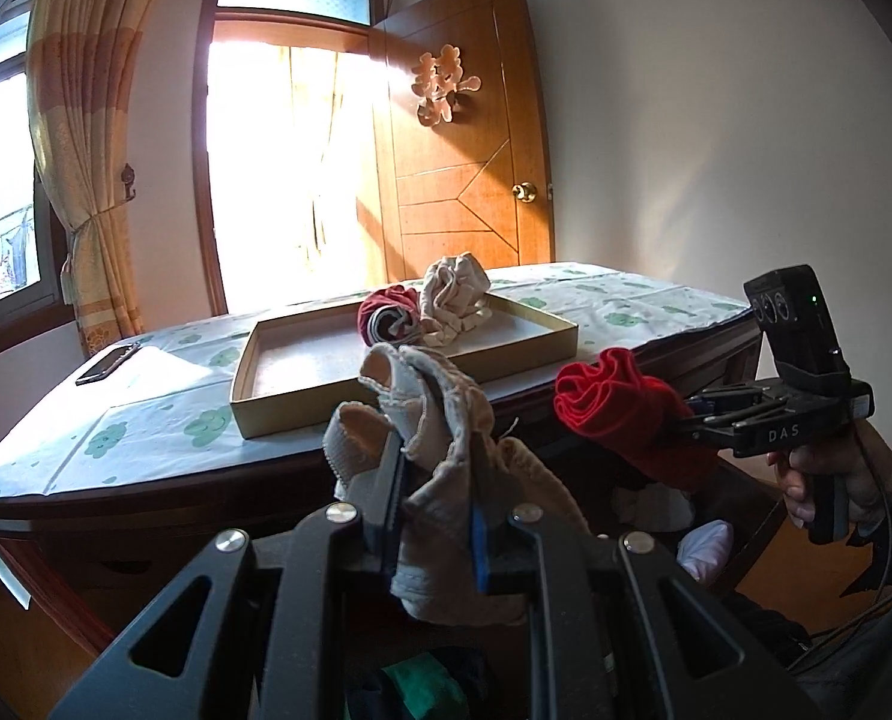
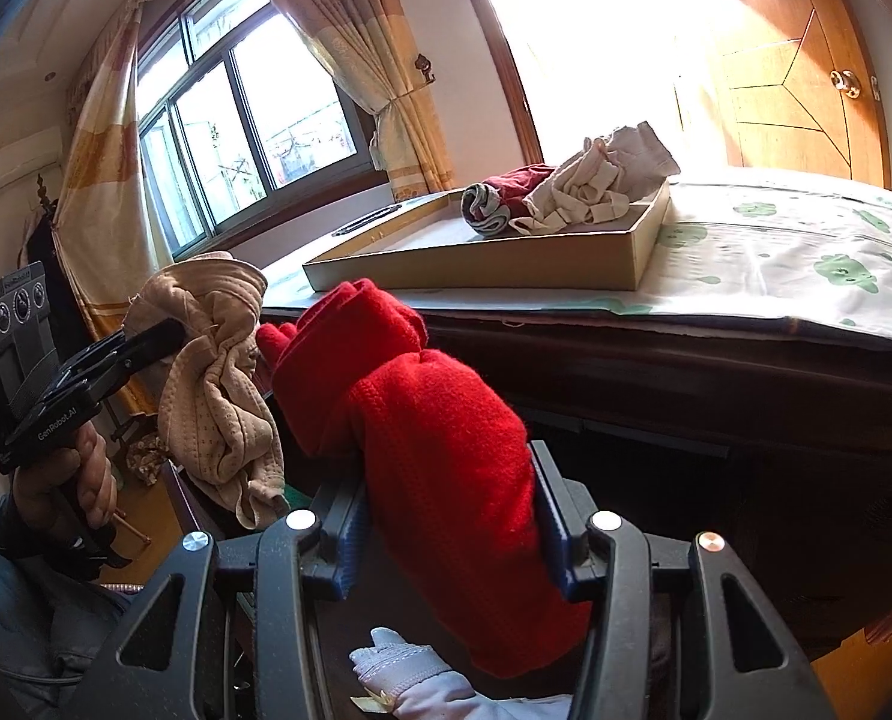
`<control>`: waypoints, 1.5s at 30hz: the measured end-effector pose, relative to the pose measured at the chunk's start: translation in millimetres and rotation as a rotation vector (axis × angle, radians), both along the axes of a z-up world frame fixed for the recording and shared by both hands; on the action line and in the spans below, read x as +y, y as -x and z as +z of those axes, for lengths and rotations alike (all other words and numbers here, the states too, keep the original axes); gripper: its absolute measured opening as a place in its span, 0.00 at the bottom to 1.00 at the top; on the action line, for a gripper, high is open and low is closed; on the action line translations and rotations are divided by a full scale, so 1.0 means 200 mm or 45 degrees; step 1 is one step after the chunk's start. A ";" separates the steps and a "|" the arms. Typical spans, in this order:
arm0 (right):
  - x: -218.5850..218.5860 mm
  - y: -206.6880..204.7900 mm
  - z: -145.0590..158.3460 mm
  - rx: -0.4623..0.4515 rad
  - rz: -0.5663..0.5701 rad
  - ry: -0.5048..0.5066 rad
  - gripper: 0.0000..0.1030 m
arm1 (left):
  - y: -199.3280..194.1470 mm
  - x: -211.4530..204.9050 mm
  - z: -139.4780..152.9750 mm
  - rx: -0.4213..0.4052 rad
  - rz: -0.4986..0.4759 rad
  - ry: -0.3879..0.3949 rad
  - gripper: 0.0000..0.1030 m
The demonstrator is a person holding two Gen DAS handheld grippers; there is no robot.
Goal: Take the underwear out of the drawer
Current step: 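Carry both held garments over the beige tray with both grippers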
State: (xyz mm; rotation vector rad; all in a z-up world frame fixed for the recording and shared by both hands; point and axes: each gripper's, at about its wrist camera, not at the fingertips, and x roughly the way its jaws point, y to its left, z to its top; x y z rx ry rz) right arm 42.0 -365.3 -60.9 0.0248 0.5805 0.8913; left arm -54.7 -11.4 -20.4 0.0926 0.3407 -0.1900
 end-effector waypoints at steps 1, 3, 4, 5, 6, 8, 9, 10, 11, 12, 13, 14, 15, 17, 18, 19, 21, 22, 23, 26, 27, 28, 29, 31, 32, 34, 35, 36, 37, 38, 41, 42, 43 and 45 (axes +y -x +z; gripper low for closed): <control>0.01 0.00 0.00 0.002 0.000 -0.001 0.49 | 0.00 0.00 0.00 -0.001 0.000 -0.002 0.15; 0.02 0.00 0.02 0.010 0.000 -0.008 0.49 | 0.00 0.00 0.01 -0.003 0.003 -0.005 0.15; 0.03 0.00 0.02 0.014 0.000 -0.012 0.49 | 0.00 0.00 0.01 -0.004 0.004 -0.006 0.15; 0.03 0.00 0.03 0.019 0.001 -0.018 0.49 | 0.00 0.01 0.01 -0.005 0.004 -0.006 0.15; 0.03 0.00 0.04 0.023 0.002 -0.024 0.49 | 0.00 0.01 0.02 -0.006 0.004 -0.006 0.15; 0.04 0.00 0.06 0.029 0.001 -0.035 0.49 | 0.00 0.01 0.03 -0.012 0.004 -0.007 0.15; 0.05 0.00 0.07 0.032 0.001 -0.038 0.49 | 0.00 0.01 0.03 -0.015 0.002 -0.009 0.15; 0.05 0.00 0.08 0.035 0.002 -0.042 0.49 | 0.00 0.01 0.04 -0.019 0.000 -0.014 0.15; 0.06 0.00 0.08 0.038 0.003 -0.045 0.49 | 0.00 0.01 0.04 -0.022 -0.001 -0.018 0.15; 0.06 0.00 0.09 0.039 0.005 -0.049 0.49 | 0.00 0.01 0.05 -0.026 -0.002 -0.020 0.15; 0.07 -0.01 0.10 0.041 0.006 -0.054 0.49 | 0.00 0.01 0.06 -0.030 -0.002 -0.020 0.15; 0.07 0.00 0.11 0.043 0.010 -0.061 0.49 | 0.00 0.01 0.07 -0.034 -0.003 -0.020 0.15; 0.08 0.00 0.12 0.043 0.013 -0.068 0.49 | 0.00 0.02 0.08 -0.039 -0.002 -0.020 0.15; 0.09 0.00 0.14 0.037 0.019 -0.076 0.49 | -0.01 0.02 0.09 -0.049 -0.002 -0.021 0.15; 0.09 0.00 0.15 0.036 0.022 -0.080 0.49 | -0.01 0.02 0.10 -0.053 -0.003 -0.024 0.15; 0.10 0.00 0.16 0.038 0.027 -0.089 0.49 | -0.01 0.02 0.11 -0.056 -0.003 -0.026 0.15; 0.11 -0.01 0.17 0.046 0.036 -0.106 0.49 | -0.01 0.03 0.12 -0.065 -0.003 -0.027 0.15; 0.11 -0.01 0.17 0.046 0.037 -0.111 0.49 | -0.01 0.03 0.13 -0.069 -0.002 -0.027 0.15; 0.12 -0.01 0.18 0.045 0.038 -0.113 0.49 | -0.01 0.03 0.13 -0.072 -0.002 -0.027 0.15; 0.13 -0.01 0.19 0.054 0.049 -0.138 0.49 | -0.02 0.04 0.14 -0.078 -0.004 -0.027 0.15; 0.13 -0.02 0.19 0.058 0.052 -0.147 0.49 | -0.02 0.04 0.14 -0.080 -0.005 -0.028 0.15; 0.13 -0.02 0.20 0.059 0.054 -0.150 0.49 | -0.02 0.04 0.15 -0.084 -0.006 -0.029 0.15; 0.14 -0.02 0.20 0.057 0.054 -0.151 0.49 | -0.02 0.04 0.15 -0.088 -0.008 -0.029 0.15; 0.15 -0.02 0.21 0.061 0.056 -0.158 0.49 | -0.02 0.04 0.16 -0.095 -0.010 -0.033 0.15; 0.15 -0.02 0.21 0.067 0.059 -0.164 0.49 | -0.03 0.04 0.17 -0.096 -0.011 -0.034 0.15; 0.16 -0.03 0.22 0.076 0.062 -0.173 0.49 | -0.04 0.04 0.18 -0.091 -0.014 -0.026 0.15; 0.16 -0.04 0.22 0.080 0.063 -0.178 0.49 | -0.04 0.05 0.19 -0.087 -0.015 -0.019 0.15; 0.17 -0.04 0.23 0.083 0.065 -0.182 0.49 | -0.05 0.06 0.19 -0.083 -0.013 -0.012 0.15; 0.17 -0.05 0.24 0.085 0.066 -0.188 0.49 | -0.05 0.06 0.20 -0.081 -0.011 -0.006 0.15; 0.18 -0.05 0.25 0.086 0.066 -0.193 0.49 | -0.06 0.07 0.21 -0.079 -0.011 -0.002 0.15; 0.20 -0.07 0.28 0.081 0.067 -0.201 0.49 | -0.08 0.08 0.23 -0.083 -0.005 -0.014 0.15; 0.21 -0.08 0.29 0.079 0.068 -0.198 0.49 | -0.09 0.08 0.24 -0.087 -0.004 -0.022 0.15; 0.22 -0.08 0.30 0.077 0.070 -0.198 0.49 | -0.09 0.08 0.24 -0.091 -0.004 -0.031 0.15; 0.23 -0.10 0.32 0.076 0.073 -0.202 0.49 | -0.10 0.08 0.26 -0.100 -0.003 -0.046 0.15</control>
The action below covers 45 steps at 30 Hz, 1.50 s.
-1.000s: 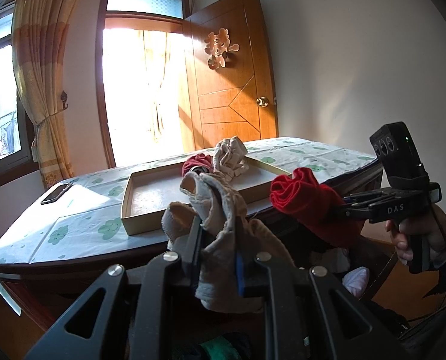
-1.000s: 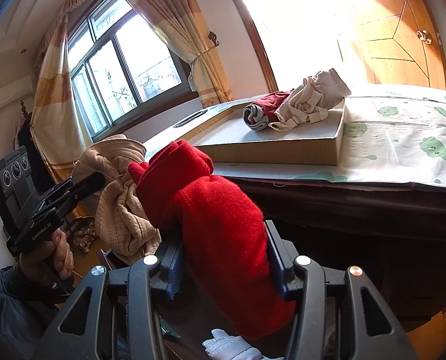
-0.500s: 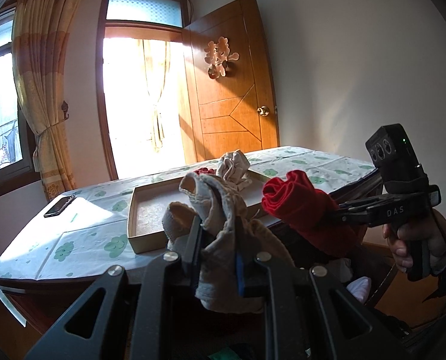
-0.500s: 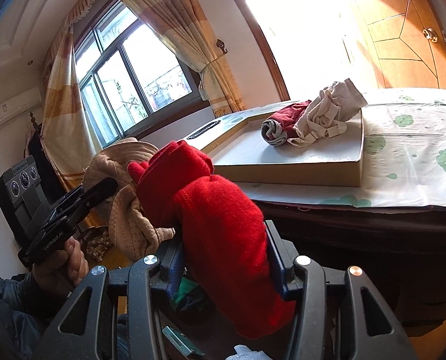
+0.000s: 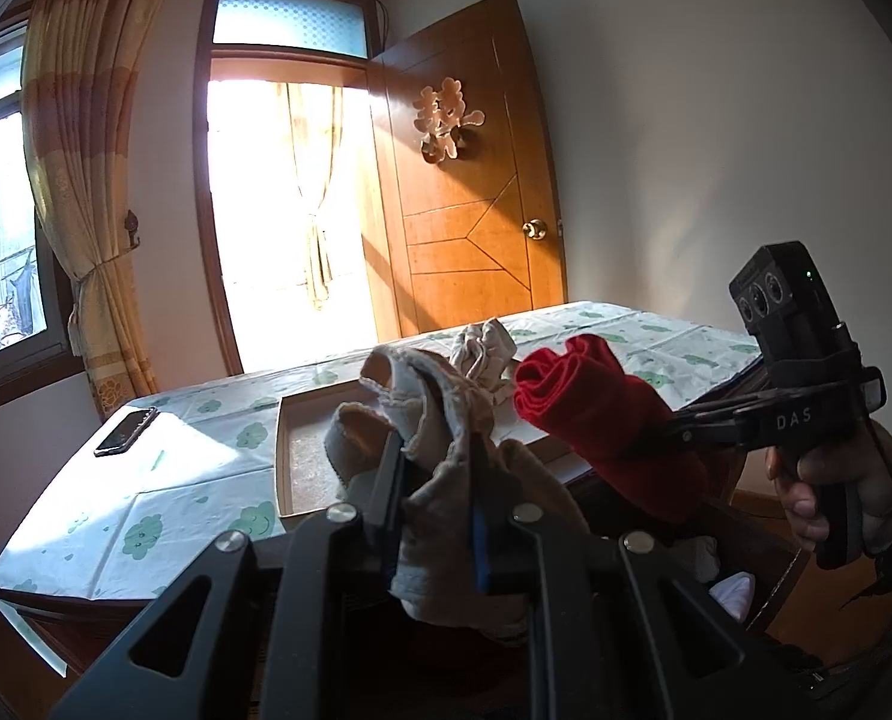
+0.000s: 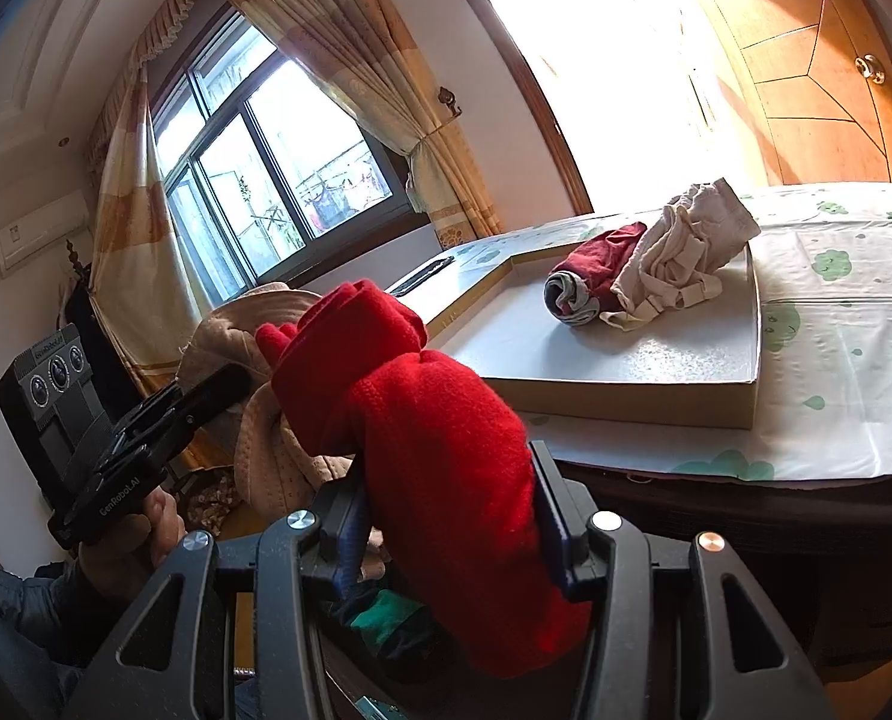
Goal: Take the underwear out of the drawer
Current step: 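Carry both held garments over the beige tray with both grippers, then lower both garments into the tray beside the others and open both grippers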
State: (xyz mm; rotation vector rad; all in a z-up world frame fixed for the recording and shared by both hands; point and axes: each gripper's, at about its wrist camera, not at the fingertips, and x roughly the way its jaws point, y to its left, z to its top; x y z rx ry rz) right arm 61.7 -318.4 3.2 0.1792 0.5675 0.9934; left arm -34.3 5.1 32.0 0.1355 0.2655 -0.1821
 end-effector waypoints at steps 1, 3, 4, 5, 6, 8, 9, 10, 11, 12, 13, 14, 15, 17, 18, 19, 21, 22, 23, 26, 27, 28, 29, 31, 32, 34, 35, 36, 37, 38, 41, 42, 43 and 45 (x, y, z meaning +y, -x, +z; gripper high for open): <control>0.01 -0.01 0.01 0.001 0.000 -0.002 0.49 | -0.01 0.00 0.01 -0.003 -0.001 -0.004 0.15; 0.03 -0.03 0.03 0.003 0.000 -0.007 0.49 | -0.03 0.02 0.03 -0.002 -0.002 -0.001 0.15; 0.03 -0.04 0.04 0.003 0.002 -0.013 0.49 | -0.04 0.03 0.04 0.001 -0.003 0.003 0.15; 0.04 -0.05 0.05 0.003 0.003 -0.021 0.49 | -0.05 0.03 0.05 0.001 -0.003 0.008 0.15; 0.05 -0.06 0.06 0.007 0.007 -0.030 0.49 | -0.06 0.04 0.07 -0.001 -0.002 0.009 0.15; 0.06 -0.07 0.08 0.014 0.012 -0.047 0.49 | -0.07 0.05 0.09 -0.010 0.006 0.000 0.15; 0.07 -0.08 0.09 0.017 0.013 -0.050 0.49 | -0.08 0.06 0.10 -0.014 0.011 -0.006 0.15; 0.08 -0.09 0.10 0.018 0.014 -0.051 0.49 | -0.09 0.07 0.10 -0.015 0.014 -0.010 0.15; 0.09 -0.10 0.11 0.018 0.013 -0.052 0.49 | -0.10 0.08 0.11 -0.014 0.014 -0.012 0.15; 0.10 -0.11 0.12 0.022 0.013 -0.055 0.49 | -0.12 0.09 0.12 -0.013 0.017 -0.012 0.15; 0.11 -0.12 0.13 0.028 0.016 -0.059 0.49 | -0.13 0.10 0.13 -0.012 0.020 -0.014 0.15; 0.12 -0.13 0.13 0.038 0.019 -0.066 0.49 | -0.14 0.11 0.13 -0.011 0.022 -0.018 0.15; 0.13 -0.15 0.14 0.048 0.020 -0.075 0.49 | -0.15 0.12 0.14 -0.012 0.026 -0.021 0.15; 0.16 -0.17 0.16 0.057 0.018 -0.082 0.49 | -0.18 0.14 0.16 -0.013 0.029 -0.031 0.15; 0.17 -0.18 0.16 0.055 0.018 -0.081 0.49 | -0.19 0.15 0.17 -0.013 0.033 -0.037 0.15; 0.19 -0.19 0.17 0.050 0.017 -0.079 0.49 | -0.21 0.15 0.18 -0.014 0.038 -0.043 0.15; 0.22 -0.21 0.20 0.043 0.015 -0.073 0.49 | -0.24 0.17 0.19 -0.012 0.047 -0.064 0.15; 0.23 -0.22 0.21 0.037 0.013 -0.069 0.49 | -0.26 0.18 0.20 -0.011 0.050 -0.068 0.15; 0.25 -0.23 0.21 0.031 0.010 -0.061 0.49 | -0.27 0.19 0.20 -0.008 0.052 -0.073 0.15; 0.28 -0.27 0.23 0.031 -0.008 -0.049 0.49 | -0.32 0.20 0.21 -0.002 0.061 -0.089 0.15; 0.28 -0.29 0.23 0.033 -0.017 -0.047 0.49 | -0.34 0.20 0.21 0.000 0.063 -0.098 0.15; 0.29 -0.31 0.23 0.035 -0.025 -0.045 0.49 | -0.36 0.21 0.21 0.002 0.067 -0.105 0.15; 0.30 -0.33 0.24 0.041 -0.034 -0.045 0.49 | -0.37 0.21 0.21 0.006 0.070 -0.112 0.15; 0.31 -0.37 0.24 0.062 -0.046 -0.055 0.49 | -0.41 0.21 0.21 0.015 0.075 -0.127 0.15; 0.31 -0.39 0.24 0.070 -0.050 -0.058 0.49 | -0.42 0.22 0.21 0.020 0.078 -0.133 0.15; 0.32 -0.42 0.26 0.081 -0.061 -0.065 0.49 | -0.46 0.22 0.19 0.037 0.078 -0.148 0.15; 0.33 -0.44 0.27 0.088 -0.064 -0.070 0.49 | -0.48 0.21 0.19 0.045 0.079 -0.154 0.15; 0.34 -0.45 0.27 0.096 -0.066 -0.075 0.49 | -0.50 0.22 0.19 0.053 0.081 -0.159 0.15; 0.35 -0.47 0.28 0.103 -0.067 -0.078 0.49 | -0.52 0.22 0.19 0.061 0.084 -0.164 0.15; 0.37 -0.49 0.29 0.106 -0.069 -0.077 0.49 | -0.54 0.23 0.18 0.067 0.088 -0.168 0.15; 0.41 -0.53 0.30 0.121 -0.071 -0.078 0.49 | -0.61 0.25 0.19 0.083 0.107 -0.177 0.15; 0.42 -0.55 0.30 0.132 -0.070 -0.081 0.49 | -0.64 0.25 0.19 0.089 0.110 -0.180 0.15; 0.44 -0.57 0.31 0.146 -0.069 -0.086 0.49 | -0.66 0.26 0.19 0.095 0.113 -0.183 0.15; 0.46 -0.60 0.31 0.169 -0.073 -0.094 0.49 | -0.70 0.26 0.20 0.104 0.118 -0.203 0.15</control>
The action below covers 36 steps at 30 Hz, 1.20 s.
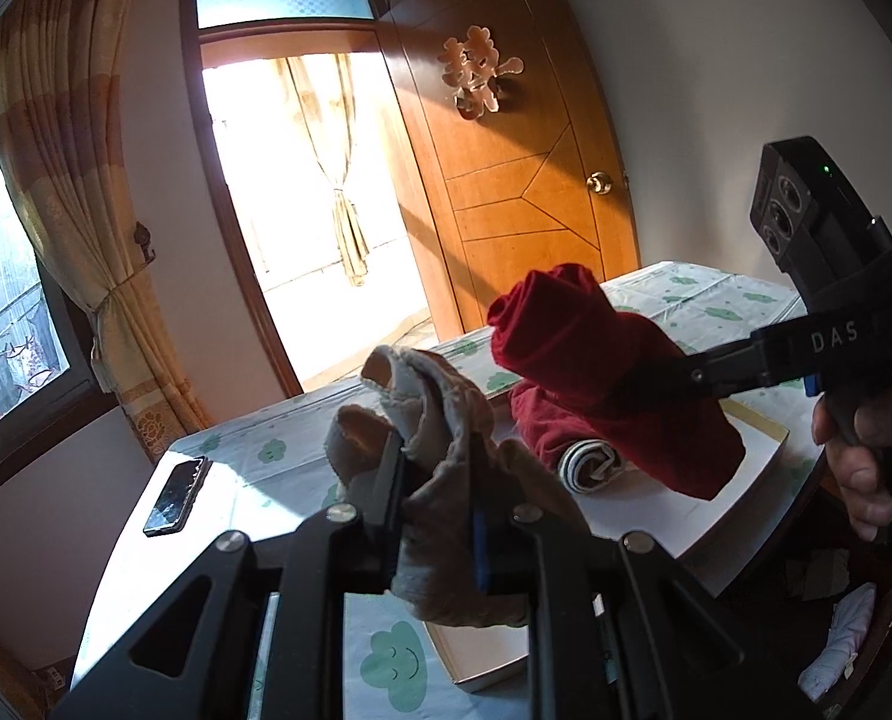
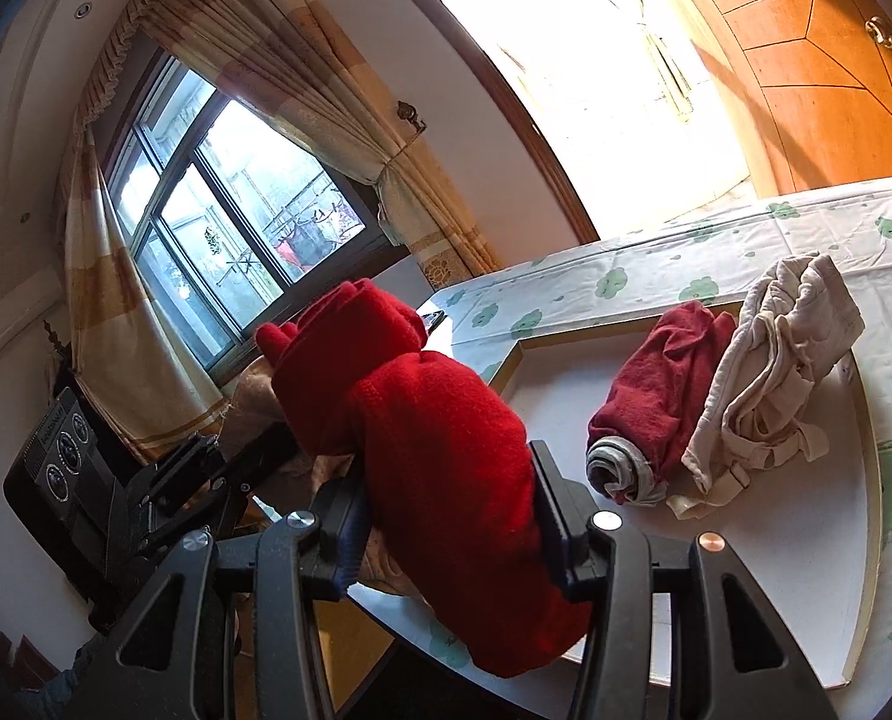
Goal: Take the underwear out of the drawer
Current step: 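Lower both garments into the tray beside the others and open both grippers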
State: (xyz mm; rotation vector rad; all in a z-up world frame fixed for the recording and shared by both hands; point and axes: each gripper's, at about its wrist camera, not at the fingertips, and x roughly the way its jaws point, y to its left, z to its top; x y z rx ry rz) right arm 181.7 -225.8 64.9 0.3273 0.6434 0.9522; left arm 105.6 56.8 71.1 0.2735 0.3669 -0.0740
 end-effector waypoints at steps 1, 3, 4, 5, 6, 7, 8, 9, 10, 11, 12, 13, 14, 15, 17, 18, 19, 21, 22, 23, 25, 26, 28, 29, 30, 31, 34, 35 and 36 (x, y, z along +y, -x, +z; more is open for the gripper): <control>0.01 -0.02 0.00 0.013 -0.001 -0.007 0.49 | -0.02 0.00 0.00 0.008 0.001 -0.013 0.15; 0.04 -0.06 0.00 0.047 -0.003 -0.024 0.49 | -0.06 0.00 -0.01 0.028 0.001 -0.035 0.15; 0.06 -0.08 -0.01 0.065 -0.006 -0.030 0.49 | -0.08 -0.01 -0.01 0.036 0.004 -0.048 0.15; 0.07 -0.10 -0.01 0.084 -0.007 -0.036 0.49 | -0.11 -0.01 -0.01 0.046 0.006 -0.062 0.15; 0.09 -0.12 -0.02 0.101 -0.008 -0.037 0.49 | -0.13 -0.01 -0.02 0.054 0.009 -0.076 0.15; 0.11 -0.14 -0.02 0.117 -0.012 -0.037 0.49 | -0.15 -0.01 -0.02 0.061 0.011 -0.085 0.15; 0.13 -0.16 -0.03 0.131 -0.018 -0.038 0.49 | -0.17 -0.01 -0.02 0.069 0.012 -0.096 0.15; 0.15 -0.18 -0.03 0.144 -0.024 -0.038 0.49 | -0.20 -0.01 -0.02 0.078 0.012 -0.112 0.15; 0.17 -0.21 -0.03 0.156 -0.032 -0.038 0.49 | -0.22 -0.01 -0.03 0.087 0.013 -0.125 0.15; 0.18 -0.23 -0.04 0.167 -0.040 -0.039 0.49 | -0.24 -0.01 -0.03 0.096 0.011 -0.139 0.15; 0.19 -0.26 -0.04 0.180 -0.049 -0.041 0.49 | -0.27 -0.02 -0.04 0.109 0.008 -0.154 0.15; 0.20 -0.28 -0.05 0.194 -0.058 -0.042 0.49 | -0.30 -0.02 -0.04 0.119 0.006 -0.170 0.15; 0.21 -0.30 -0.06 0.211 -0.064 -0.040 0.49 | -0.32 -0.03 -0.05 0.130 0.004 -0.186 0.15; 0.22 -0.33 -0.06 0.227 -0.073 -0.040 0.49 | -0.35 -0.03 -0.06 0.141 0.003 -0.197 0.15; 0.24 -0.38 -0.08 0.252 -0.096 -0.030 0.49 | -0.40 -0.03 -0.07 0.163 0.000 -0.207 0.15; 0.25 -0.40 -0.08 0.256 -0.109 -0.018 0.49 | -0.43 -0.03 -0.08 0.176 0.000 -0.209 0.15; 0.26 -0.42 -0.09 0.257 -0.120 -0.003 0.50 | -0.46 -0.02 -0.09 0.192 -0.001 -0.207 0.15; 0.28 -0.47 -0.09 0.261 -0.140 0.027 0.50 | -0.53 0.00 -0.10 0.228 -0.003 -0.180 0.15; 0.29 -0.48 -0.09 0.257 -0.150 0.047 0.50 | -0.56 0.01 -0.11 0.248 -0.004 -0.157 0.15; 0.30 -0.50 -0.10 0.258 -0.158 0.063 0.50 | -0.59 0.02 -0.12 0.268 -0.004 -0.134 0.15; 0.33 -0.54 -0.11 0.271 -0.166 0.100 0.51 | -0.64 0.03 -0.14 0.304 0.001 -0.107 0.15; 0.34 -0.55 -0.12 0.271 -0.172 0.117 0.51 | -0.67 0.04 -0.15 0.318 0.005 -0.089 0.15; 0.35 -0.58 -0.14 0.274 -0.183 0.139 0.51 | -0.71 0.03 -0.18 0.342 0.008 -0.065 0.15; 0.35 -0.60 -0.15 0.274 -0.190 0.146 0.51 | -0.73 0.03 -0.19 0.350 0.013 -0.065 0.15; 0.35 -0.61 -0.15 0.276 -0.194 0.159 0.51 | -0.76 0.02 -0.20 0.360 0.015 -0.071 0.15; 0.36 -0.62 -0.16 0.281 -0.197 0.175 0.52 | -0.78 0.01 -0.21 0.373 0.018 -0.078 0.15; 0.36 -0.67 -0.19 0.297 -0.208 0.204 0.53 | -0.85 0.02 -0.25 0.406 0.026 -0.058 0.15; 0.36 -0.67 -0.19 0.296 -0.207 0.203 0.54 | -0.86 0.01 -0.26 0.414 0.027 -0.061 0.16; 0.36 -0.67 -0.21 0.296 -0.194 0.214 0.55 | -0.87 0.01 -0.28 0.412 0.035 -0.071 0.19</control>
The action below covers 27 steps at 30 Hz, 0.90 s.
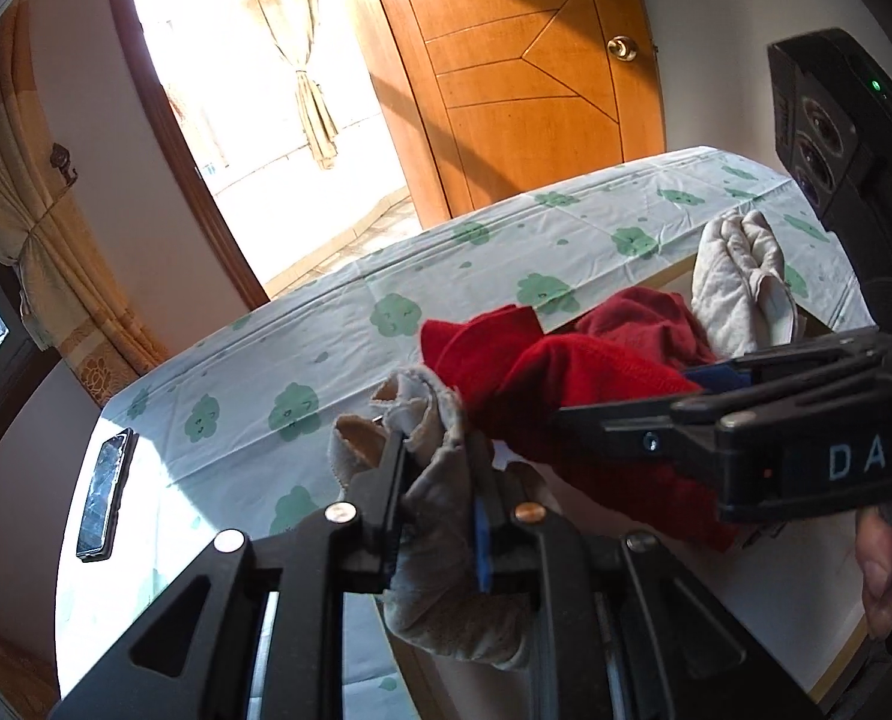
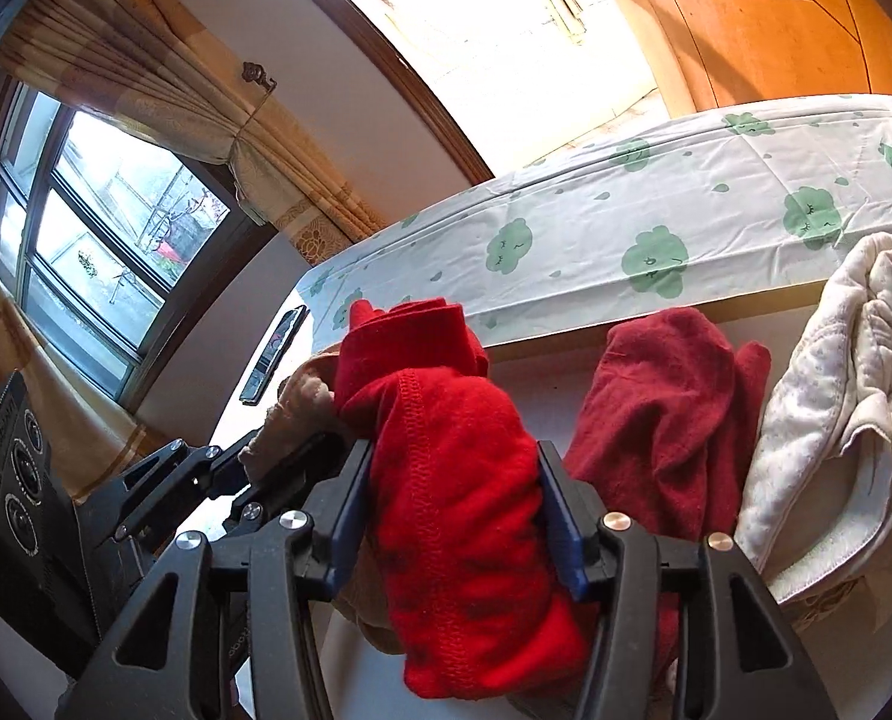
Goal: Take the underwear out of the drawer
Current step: 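Lower both garments into the tray beside the others and open both grippers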
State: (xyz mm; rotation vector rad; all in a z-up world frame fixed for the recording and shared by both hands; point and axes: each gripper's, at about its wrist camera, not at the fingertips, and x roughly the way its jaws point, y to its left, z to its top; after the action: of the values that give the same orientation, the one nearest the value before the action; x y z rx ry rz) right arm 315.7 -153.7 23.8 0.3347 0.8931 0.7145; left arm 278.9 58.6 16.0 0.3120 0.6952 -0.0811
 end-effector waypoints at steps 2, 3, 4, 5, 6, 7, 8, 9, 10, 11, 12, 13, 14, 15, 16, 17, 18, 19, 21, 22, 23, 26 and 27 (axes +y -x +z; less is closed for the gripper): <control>0.00 0.01 -0.02 -0.012 0.023 0.025 0.61 | 0.00 0.00 -0.02 -0.001 0.002 0.004 0.24; -0.01 0.02 -0.02 -0.025 0.030 0.025 0.62 | 0.01 0.00 -0.02 -0.012 0.006 0.015 0.27; -0.02 0.04 -0.02 -0.040 0.040 0.017 0.63 | 0.02 -0.01 -0.02 -0.020 0.011 0.024 0.30; -0.03 0.05 -0.02 -0.053 0.045 0.014 0.63 | 0.03 -0.01 -0.01 -0.027 0.012 0.029 0.36; -0.04 0.06 -0.01 -0.068 0.047 0.018 0.63 | 0.04 -0.01 -0.01 -0.035 0.009 0.034 0.42; -0.05 0.07 -0.01 -0.080 0.044 0.022 0.63 | 0.05 -0.01 0.00 -0.041 0.009 0.035 0.43; -0.06 0.08 -0.01 -0.085 0.042 0.017 0.63 | 0.06 -0.01 0.00 -0.045 0.012 0.035 0.43; -0.08 0.09 -0.01 -0.089 0.042 0.010 0.64 | 0.07 -0.01 0.00 -0.051 0.015 0.041 0.44; -0.08 0.09 0.00 -0.096 0.041 0.009 0.65 | 0.08 -0.01 0.01 -0.057 0.020 0.052 0.45; -0.09 0.11 0.00 -0.104 0.036 0.013 0.67 | 0.10 0.00 0.02 -0.066 0.024 0.065 0.49; -0.10 0.12 0.00 -0.115 0.032 0.016 0.68 | 0.11 0.00 0.03 -0.077 0.024 0.077 0.55; -0.11 0.14 0.01 -0.126 0.030 0.019 0.68 | 0.13 0.00 0.04 -0.091 0.024 0.085 0.58; -0.12 0.15 0.01 -0.133 0.031 0.021 0.69 | 0.15 0.00 0.05 -0.107 0.026 0.092 0.62; -0.13 0.16 0.01 -0.138 0.034 0.020 0.69 | 0.17 0.00 0.06 -0.117 0.024 0.103 0.64; -0.14 0.18 0.02 -0.143 0.038 0.018 0.69 | 0.19 0.00 0.06 -0.126 0.017 0.116 0.65; -0.16 0.20 0.02 -0.148 0.043 0.013 0.69 | 0.22 -0.01 0.07 -0.136 0.008 0.126 0.66; -0.17 0.22 0.03 -0.154 0.050 0.008 0.69 | 0.24 -0.01 0.08 -0.146 0.003 0.131 0.67; -0.19 0.24 0.03 -0.161 0.057 0.004 0.69 | 0.27 -0.02 0.08 -0.157 0.001 0.136 0.67; -0.22 0.30 0.04 -0.179 0.075 0.001 0.70 | 0.33 -0.03 0.09 -0.172 -0.023 0.158 0.68; -0.23 0.33 0.05 -0.194 0.084 0.004 0.70 | 0.36 -0.05 0.10 -0.182 -0.035 0.161 0.68; -0.25 0.35 0.05 -0.208 0.092 0.008 0.70 | 0.39 -0.06 0.10 -0.191 -0.046 0.158 0.68; -0.30 0.44 0.07 -0.237 0.124 0.010 0.70 | 0.48 -0.10 0.11 -0.215 -0.088 0.165 0.69; -0.32 0.46 0.08 -0.249 0.132 0.012 0.70 | 0.51 -0.11 0.11 -0.220 -0.099 0.172 0.70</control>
State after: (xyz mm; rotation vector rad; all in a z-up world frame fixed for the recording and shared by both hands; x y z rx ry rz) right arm 222.8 -218.6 39.3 0.2072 0.7316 0.8241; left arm 176.3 36.6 38.4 0.2133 0.5039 -0.1726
